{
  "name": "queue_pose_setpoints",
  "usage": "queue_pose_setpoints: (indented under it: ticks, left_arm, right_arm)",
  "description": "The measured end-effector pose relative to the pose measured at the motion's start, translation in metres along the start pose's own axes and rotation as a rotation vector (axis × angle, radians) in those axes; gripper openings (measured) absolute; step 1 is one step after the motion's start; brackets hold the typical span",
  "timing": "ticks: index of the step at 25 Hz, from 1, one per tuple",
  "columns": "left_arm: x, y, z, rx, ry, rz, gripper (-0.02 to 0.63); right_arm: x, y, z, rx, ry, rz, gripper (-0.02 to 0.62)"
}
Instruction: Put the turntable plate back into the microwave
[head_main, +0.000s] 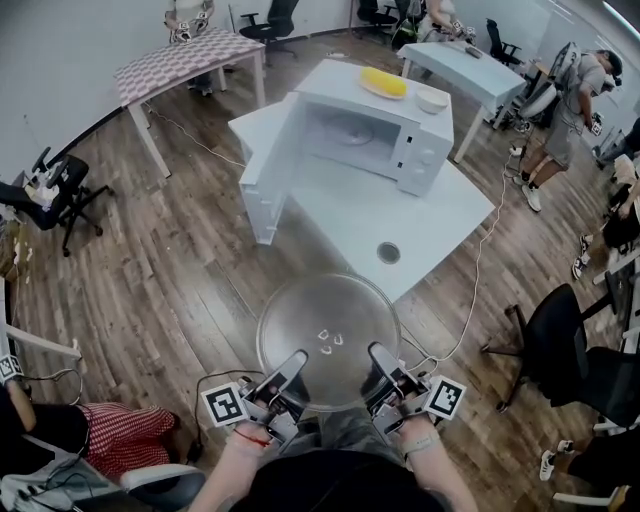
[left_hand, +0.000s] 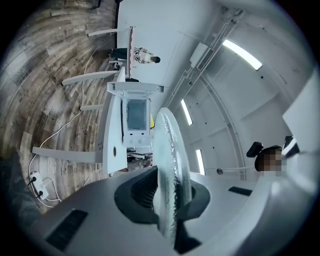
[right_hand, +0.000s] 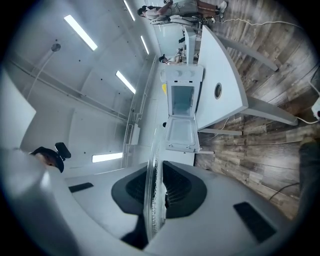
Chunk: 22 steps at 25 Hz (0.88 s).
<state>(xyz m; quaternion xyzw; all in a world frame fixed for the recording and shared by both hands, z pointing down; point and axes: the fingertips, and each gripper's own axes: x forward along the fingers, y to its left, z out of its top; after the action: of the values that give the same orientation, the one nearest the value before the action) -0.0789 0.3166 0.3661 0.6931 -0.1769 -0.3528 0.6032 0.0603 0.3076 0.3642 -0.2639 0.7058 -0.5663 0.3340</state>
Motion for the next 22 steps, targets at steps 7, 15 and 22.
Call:
queue_pose_setpoints:
  ticks: [7,15,22]
  left_arm:
    - [0.025,0.017,0.032,-0.016,-0.022,0.011,0.032]
    - [0.081,0.034,0.074,-0.032,-0.039,-0.014,0.032]
    - [0.135,0.056,0.103,0.008,-0.049,-0.016,0.032]
  right_arm:
    - [0.035,-0.018,0.025,0.013,-0.001,-0.012,0.04]
    - [0.082,-0.03,0.08,-0.037,-0.017,-0.034,0.041]
    - [0.114,-0.05,0.132,-0.202,-0.037,-0.155,0.05]
